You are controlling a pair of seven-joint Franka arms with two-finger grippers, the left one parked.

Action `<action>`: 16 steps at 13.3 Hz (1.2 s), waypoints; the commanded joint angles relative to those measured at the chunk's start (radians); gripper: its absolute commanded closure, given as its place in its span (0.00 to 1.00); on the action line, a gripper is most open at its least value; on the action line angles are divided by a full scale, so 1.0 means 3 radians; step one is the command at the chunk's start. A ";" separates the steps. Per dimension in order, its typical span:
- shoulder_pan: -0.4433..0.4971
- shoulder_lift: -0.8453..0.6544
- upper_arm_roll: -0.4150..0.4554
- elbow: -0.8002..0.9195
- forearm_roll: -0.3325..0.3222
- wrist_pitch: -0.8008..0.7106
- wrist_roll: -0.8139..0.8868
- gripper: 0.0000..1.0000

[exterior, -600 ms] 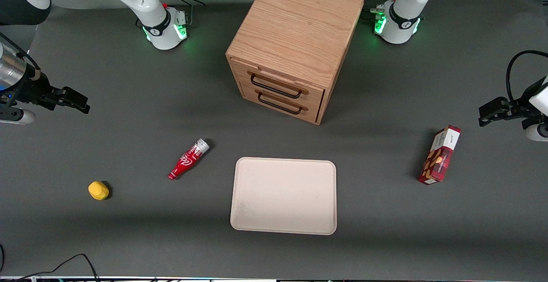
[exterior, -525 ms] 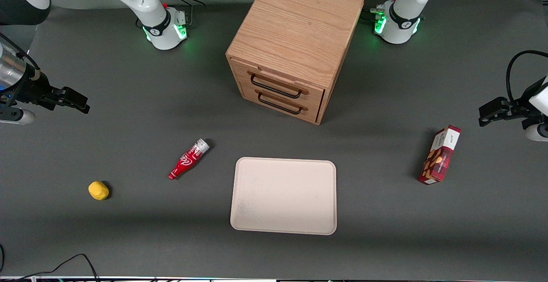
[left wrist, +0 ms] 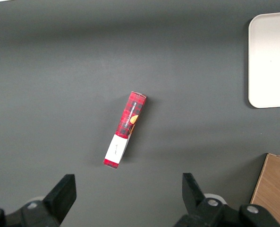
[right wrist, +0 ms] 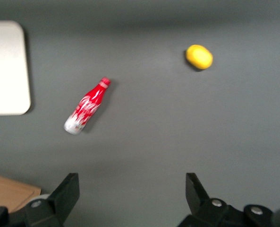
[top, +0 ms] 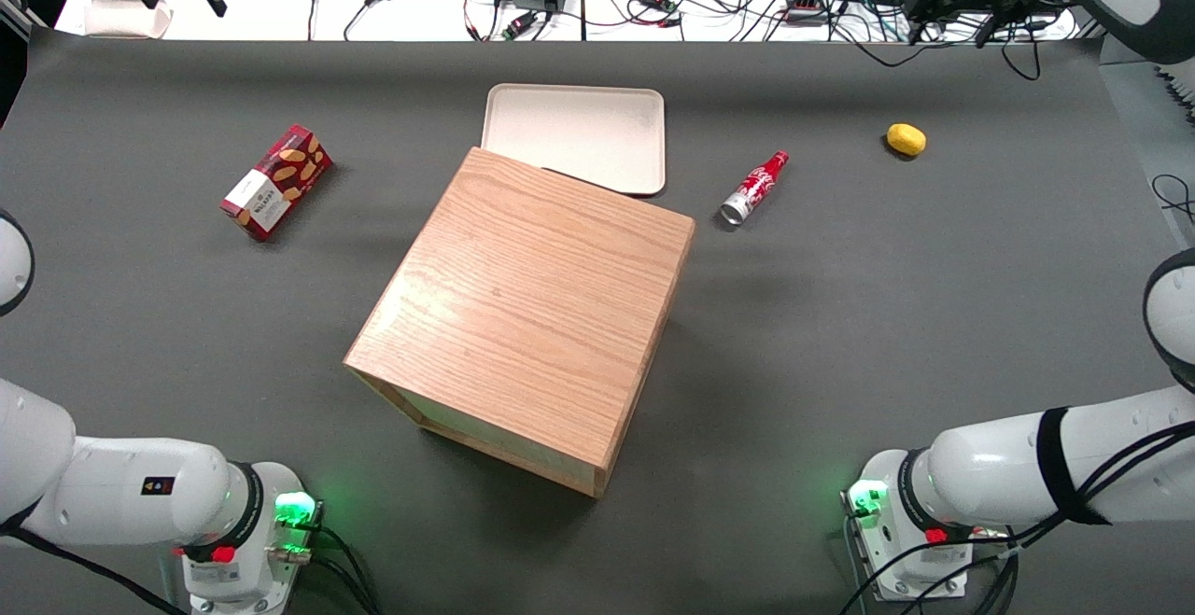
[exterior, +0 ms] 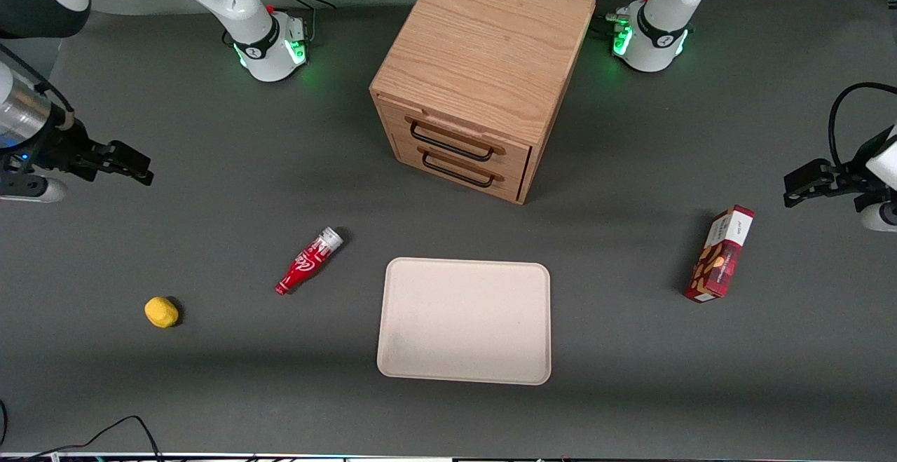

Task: Open upper drawer

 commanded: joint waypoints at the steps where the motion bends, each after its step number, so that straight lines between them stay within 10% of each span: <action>1: 0.0070 0.0246 0.0339 0.0442 0.0145 -0.0242 -0.0357 0.00; 7: 0.0086 0.0849 0.1382 0.0939 0.0104 -0.0212 -0.0348 0.00; 11: 0.0325 0.1166 0.2031 0.0939 -0.0513 0.0084 -0.0348 0.00; 16: 0.0499 0.1463 0.2232 0.0904 -0.0648 0.0320 -0.0430 0.00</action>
